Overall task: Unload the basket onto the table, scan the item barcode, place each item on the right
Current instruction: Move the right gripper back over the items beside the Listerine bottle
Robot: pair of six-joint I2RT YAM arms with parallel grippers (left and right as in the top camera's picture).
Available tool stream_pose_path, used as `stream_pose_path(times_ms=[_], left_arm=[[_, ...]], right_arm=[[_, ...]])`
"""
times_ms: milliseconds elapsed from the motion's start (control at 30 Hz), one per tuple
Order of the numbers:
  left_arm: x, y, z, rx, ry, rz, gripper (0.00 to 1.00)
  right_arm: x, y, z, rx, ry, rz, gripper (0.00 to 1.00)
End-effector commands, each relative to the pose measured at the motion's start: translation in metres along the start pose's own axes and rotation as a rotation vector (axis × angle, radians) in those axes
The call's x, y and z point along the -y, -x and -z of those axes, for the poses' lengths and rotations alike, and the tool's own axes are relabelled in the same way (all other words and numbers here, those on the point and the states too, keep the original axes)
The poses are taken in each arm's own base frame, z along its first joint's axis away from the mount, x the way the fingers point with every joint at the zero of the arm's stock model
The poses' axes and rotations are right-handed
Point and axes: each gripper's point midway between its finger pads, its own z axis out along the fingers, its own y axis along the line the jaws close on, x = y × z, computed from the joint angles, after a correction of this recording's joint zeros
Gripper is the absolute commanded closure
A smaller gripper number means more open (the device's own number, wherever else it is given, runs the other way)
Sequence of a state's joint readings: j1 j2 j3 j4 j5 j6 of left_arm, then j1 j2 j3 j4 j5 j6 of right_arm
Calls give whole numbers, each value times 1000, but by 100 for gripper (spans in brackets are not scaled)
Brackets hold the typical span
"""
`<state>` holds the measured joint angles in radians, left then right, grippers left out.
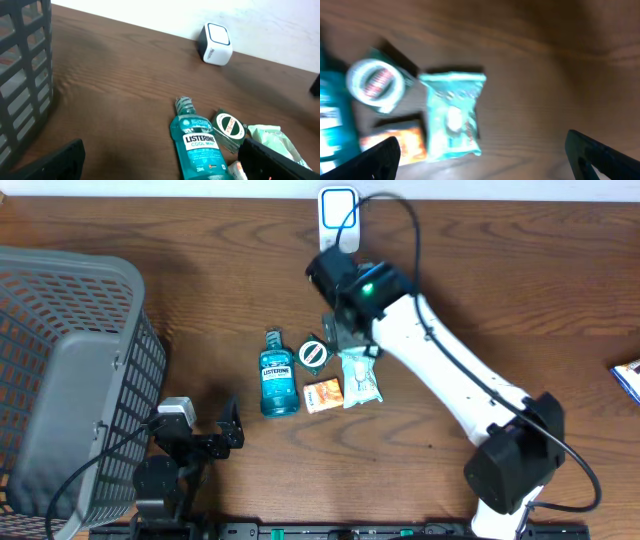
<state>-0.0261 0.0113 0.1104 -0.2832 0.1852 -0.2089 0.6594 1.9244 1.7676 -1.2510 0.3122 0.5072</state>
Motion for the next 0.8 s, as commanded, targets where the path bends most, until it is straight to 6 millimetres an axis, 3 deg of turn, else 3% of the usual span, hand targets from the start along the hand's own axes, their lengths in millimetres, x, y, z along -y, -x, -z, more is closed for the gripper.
stream_pose_path(times_ms=[0, 233, 600, 767], left_arm=[[-3, -13, -2, -41, 3, 1, 2], [-3, -13, -2, -41, 3, 1, 2], [-3, -13, -2, -41, 3, 1, 2], [-3, -13, -2, -41, 3, 1, 2]], right_arm=[[14, -16, -28, -8, -108, -31, 1], [0, -33, -66, -17, -63, 21, 1], [-49, -39, -78, 8, 65, 96, 1], [-62, -51, -95, -21, 53, 136, 1]])
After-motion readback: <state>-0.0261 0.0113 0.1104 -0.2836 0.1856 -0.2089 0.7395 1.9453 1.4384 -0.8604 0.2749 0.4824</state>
